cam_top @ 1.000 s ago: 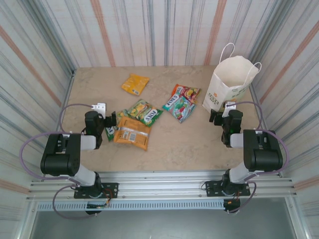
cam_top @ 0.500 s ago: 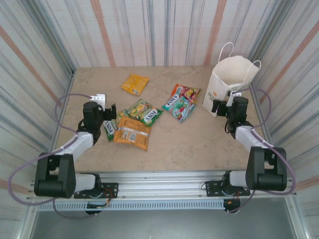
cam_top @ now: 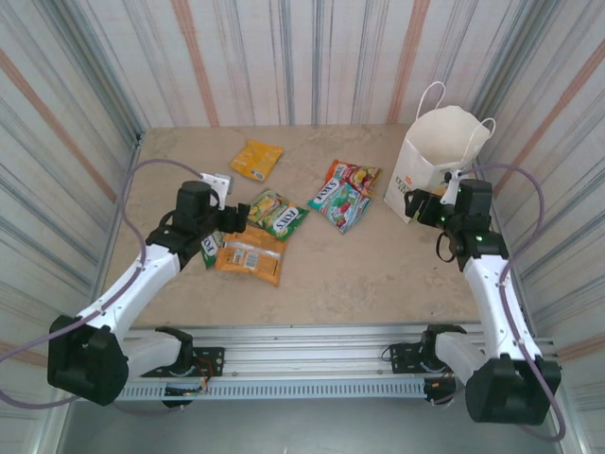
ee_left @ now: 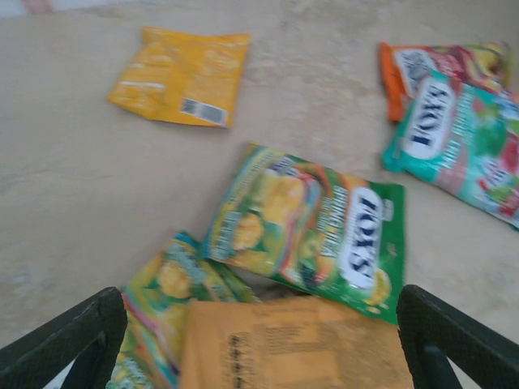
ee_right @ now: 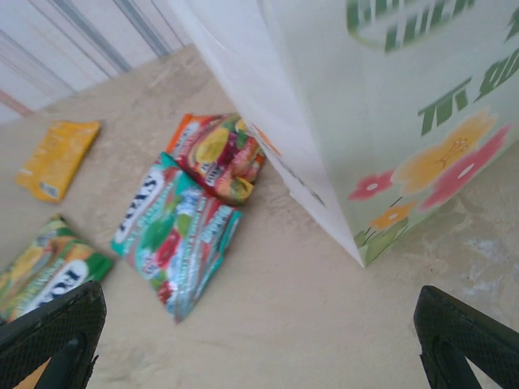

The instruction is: Place the snacks into the paper bag

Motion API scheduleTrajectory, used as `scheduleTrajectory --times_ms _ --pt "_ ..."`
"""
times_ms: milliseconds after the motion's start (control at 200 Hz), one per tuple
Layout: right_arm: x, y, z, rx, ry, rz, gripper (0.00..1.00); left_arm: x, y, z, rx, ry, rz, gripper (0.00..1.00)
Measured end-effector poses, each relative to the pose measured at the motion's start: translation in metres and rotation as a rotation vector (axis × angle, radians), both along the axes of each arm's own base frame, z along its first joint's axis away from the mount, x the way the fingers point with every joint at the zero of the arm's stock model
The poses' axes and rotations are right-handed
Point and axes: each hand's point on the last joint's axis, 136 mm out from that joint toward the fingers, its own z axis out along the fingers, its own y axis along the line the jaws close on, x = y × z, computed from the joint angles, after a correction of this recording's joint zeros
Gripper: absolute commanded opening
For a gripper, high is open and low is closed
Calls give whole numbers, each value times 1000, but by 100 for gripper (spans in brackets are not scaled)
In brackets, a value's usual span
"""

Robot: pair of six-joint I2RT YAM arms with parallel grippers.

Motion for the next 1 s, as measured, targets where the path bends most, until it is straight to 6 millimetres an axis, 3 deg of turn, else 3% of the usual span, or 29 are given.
scheduleTrajectory --times_ms 241,361,516,616,822,997 --pt "-14 -3 72 43 26 -71 99 -1 -56 3 4 78 -124 85" --pt "-6 1 103 30 44 -83 99 2 -75 -2 20 109 -161 85" --pt "16 6 122 -13 123 -90 99 10 -85 -6 39 143 -172 85" --pt "40 5 127 -35 152 -105 99 14 -86 -5 51 158 -166 85" --pt "87 9 117 -44 213 -109 98 19 -87 -1 63 162 -155 85" --pt "129 13 101 -43 238 -106 93 21 -83 -9 95 182 -139 86"
